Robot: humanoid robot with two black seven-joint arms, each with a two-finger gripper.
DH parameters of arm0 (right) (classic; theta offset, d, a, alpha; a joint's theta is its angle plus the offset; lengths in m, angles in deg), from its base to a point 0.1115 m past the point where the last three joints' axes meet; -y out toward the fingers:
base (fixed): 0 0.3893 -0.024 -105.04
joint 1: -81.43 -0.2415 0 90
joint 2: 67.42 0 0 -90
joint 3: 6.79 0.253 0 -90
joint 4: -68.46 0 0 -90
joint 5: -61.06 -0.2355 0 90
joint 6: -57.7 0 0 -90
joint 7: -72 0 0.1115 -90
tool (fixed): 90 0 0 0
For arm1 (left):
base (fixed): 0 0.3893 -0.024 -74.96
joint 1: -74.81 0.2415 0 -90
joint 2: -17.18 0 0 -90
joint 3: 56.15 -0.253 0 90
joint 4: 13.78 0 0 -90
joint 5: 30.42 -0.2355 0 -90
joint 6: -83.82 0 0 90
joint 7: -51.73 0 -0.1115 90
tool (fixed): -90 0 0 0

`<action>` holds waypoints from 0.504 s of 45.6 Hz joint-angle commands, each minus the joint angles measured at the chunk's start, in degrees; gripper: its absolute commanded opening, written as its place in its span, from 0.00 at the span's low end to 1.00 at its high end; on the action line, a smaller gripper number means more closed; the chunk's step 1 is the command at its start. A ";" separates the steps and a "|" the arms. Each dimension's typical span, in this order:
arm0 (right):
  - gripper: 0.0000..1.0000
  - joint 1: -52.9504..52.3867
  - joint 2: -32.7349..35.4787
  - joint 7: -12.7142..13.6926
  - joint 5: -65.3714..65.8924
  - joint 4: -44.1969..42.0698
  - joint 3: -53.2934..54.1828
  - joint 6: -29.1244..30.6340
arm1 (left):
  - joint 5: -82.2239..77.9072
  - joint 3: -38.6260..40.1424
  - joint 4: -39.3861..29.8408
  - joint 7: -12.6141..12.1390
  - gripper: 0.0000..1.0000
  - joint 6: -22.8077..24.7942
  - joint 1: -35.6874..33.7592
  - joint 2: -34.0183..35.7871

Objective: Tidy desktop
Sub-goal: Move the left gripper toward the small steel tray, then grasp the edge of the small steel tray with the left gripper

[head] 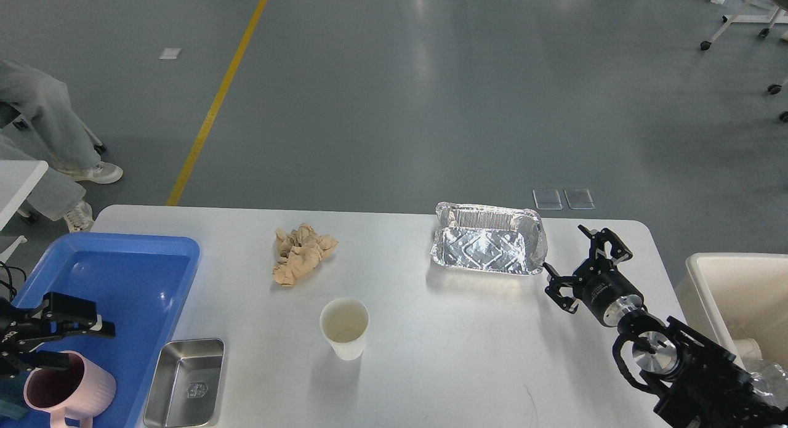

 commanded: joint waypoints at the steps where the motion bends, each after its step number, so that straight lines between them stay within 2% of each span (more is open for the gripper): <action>1: 1.00 0.11 0.00 0.00 0.01 -0.01 0.00 0.00 | 0.00 -0.35 0.11 0.16 0.86 -4.17 0.46 -1.66; 18: 1.00 0.11 0.09 0.00 1.07 -0.09 0.00 0.00 | -3.25 -0.35 0.20 0.42 0.86 -19.82 8.01 -7.55; 23: 1.00 0.20 0.26 0.00 1.15 -0.44 0.00 0.00 | -4.13 -0.35 0.20 0.51 0.85 -22.63 9.77 -9.04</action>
